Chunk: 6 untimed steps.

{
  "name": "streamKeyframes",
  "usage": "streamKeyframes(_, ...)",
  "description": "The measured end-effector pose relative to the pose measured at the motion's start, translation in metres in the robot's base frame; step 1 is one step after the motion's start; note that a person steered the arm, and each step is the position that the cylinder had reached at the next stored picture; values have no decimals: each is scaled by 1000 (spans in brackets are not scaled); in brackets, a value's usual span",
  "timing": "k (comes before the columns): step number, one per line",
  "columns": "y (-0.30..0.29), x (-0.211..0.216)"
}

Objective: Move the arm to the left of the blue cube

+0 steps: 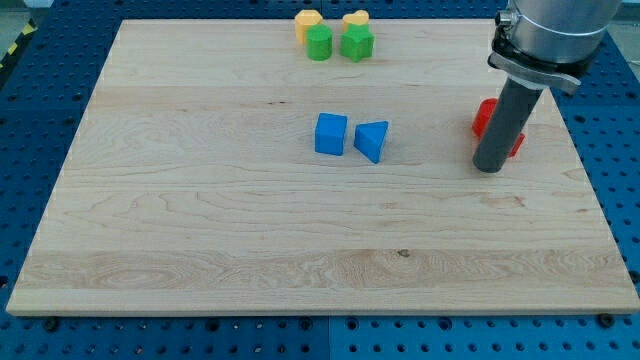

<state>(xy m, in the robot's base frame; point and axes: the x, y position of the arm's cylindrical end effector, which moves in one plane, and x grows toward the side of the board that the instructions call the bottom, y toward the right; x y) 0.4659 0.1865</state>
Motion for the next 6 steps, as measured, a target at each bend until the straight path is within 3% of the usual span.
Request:
streamKeyframes(1, -13, 27)
streamKeyframes(2, -78, 47)
streamKeyframes(3, -173, 39)
streamKeyframes(4, -261, -17)
streamKeyframes(5, -275, -56)
streamKeyframes(6, -267, -56)
